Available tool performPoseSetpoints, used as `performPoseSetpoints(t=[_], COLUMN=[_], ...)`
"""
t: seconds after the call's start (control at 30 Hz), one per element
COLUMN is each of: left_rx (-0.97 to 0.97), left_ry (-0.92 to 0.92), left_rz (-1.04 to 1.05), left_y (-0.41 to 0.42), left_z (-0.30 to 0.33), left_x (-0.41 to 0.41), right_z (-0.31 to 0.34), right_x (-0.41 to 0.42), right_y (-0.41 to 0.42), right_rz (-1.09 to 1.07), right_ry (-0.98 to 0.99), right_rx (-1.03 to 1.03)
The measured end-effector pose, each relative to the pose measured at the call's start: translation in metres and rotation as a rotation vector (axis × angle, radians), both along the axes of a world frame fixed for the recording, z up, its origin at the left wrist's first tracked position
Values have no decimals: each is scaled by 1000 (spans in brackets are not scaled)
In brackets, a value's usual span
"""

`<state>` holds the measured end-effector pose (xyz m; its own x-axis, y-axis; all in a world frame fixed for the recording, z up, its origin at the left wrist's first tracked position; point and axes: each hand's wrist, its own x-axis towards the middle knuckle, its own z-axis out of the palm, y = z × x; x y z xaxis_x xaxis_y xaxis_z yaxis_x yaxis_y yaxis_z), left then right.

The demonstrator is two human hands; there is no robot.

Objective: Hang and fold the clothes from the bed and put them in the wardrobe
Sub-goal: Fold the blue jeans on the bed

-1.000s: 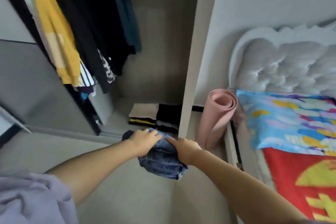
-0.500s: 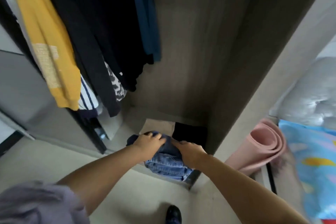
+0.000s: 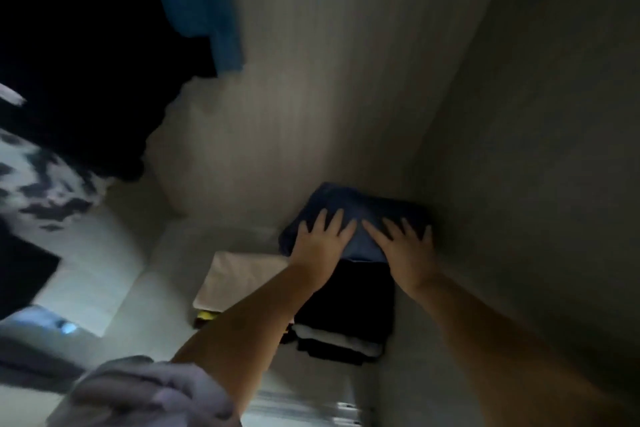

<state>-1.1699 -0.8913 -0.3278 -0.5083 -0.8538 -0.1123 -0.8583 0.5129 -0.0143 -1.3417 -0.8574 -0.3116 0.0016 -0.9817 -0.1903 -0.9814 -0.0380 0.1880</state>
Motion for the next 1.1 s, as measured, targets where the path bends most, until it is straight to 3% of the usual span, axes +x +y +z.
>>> performPoseSetpoints(t=[0.17, 0.27, 0.4, 0.47, 0.57, 0.7, 0.93, 1.1], left_rx=[-74, -62, 29, 115, 268, 339, 145, 154], left_ry=[73, 83, 18, 18, -50, 15, 123, 134], left_rz=[-60, -64, -71, -83, -119, -119, -59, -30], left_y=[4, 24, 50, 53, 51, 49, 31, 37], left_z=[-176, -277, -325, -318, -282, -169, 88, 229], left_x=[-25, -24, -25, -24, -14, 7, 26, 35], right_z=[-185, -256, -310, -305, -261, -157, 78, 208], right_x=[-18, -5, -16, -16, -9, 5, 42, 60], right_y=[13, 30, 54, 62, 64, 62, 38, 47], right_rz=[-75, -47, -62, -111, -188, -244, -254, -299], right_ry=[86, 42, 1, 17, -34, -112, -223, -305], right_rx=[3, 50, 128, 293, 431, 470, 247, 70])
